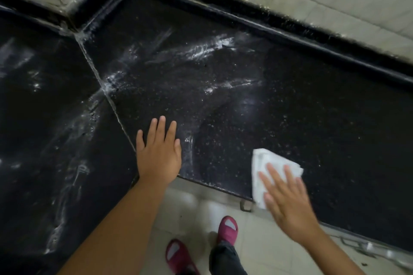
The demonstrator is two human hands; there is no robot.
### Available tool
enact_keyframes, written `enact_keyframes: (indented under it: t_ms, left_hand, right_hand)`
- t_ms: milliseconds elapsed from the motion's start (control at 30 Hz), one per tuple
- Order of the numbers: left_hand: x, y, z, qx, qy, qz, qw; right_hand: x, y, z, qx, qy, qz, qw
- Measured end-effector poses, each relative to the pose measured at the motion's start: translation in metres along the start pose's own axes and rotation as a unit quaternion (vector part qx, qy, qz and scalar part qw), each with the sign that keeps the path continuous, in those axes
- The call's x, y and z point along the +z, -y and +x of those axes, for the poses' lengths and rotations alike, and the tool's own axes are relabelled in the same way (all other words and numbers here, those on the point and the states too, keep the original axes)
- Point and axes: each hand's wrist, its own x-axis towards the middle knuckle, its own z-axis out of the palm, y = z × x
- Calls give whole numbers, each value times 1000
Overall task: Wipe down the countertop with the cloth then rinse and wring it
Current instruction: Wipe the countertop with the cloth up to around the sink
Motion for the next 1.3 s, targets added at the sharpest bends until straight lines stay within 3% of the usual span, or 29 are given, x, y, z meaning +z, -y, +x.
enact_keyframes:
  t_ms: [100,200,333,467,633,700,767,833,900,967,1133,1300]
  left_hand:
    - [1,0,0,9,-10,-23,1000]
    - [2,2,1,7,-10,-24,1000]
    - [-3,0,1,0,-22,-21,1000]
    - [-4,-1,2,-8,4,-15,1000]
    - [-29,32,-6,31,8,-27,999]
    - [-27,53,-16,41,-6,-18,999]
    - [-18,71,-27,34,-6,-11,999]
    - [-11,80,-34,27,-7,14,1000]
    - [-9,82,-35,11,-18,27,999]
    - [-8,81,-34,15,-41,41,998]
    - [-4,82,-34,20,-58,24,998]
    - [-5,82,-34,10,-55,32,998]
  right_hand:
    - [-20,-23,26,161,4,63,985]
    - [-40,11,79,207,40,56,976]
    - [-43,83,130,60,54,43,996]
    - [-21,125,102,-58,-9,0,998]
    - [4,77,22,-89,-31,14,995]
    - [2,34,7,-40,-29,-2,999]
    - [-10,1,10,69,-7,22,997]
    - [-27,-7,33,192,5,73,979]
    - [-37,12,69,248,10,98,964]
    - [-42,51,104,205,24,62,977]
    - [-27,167,125,-32,32,12,999]
    - [-8,169,91,-155,-19,-20,987]
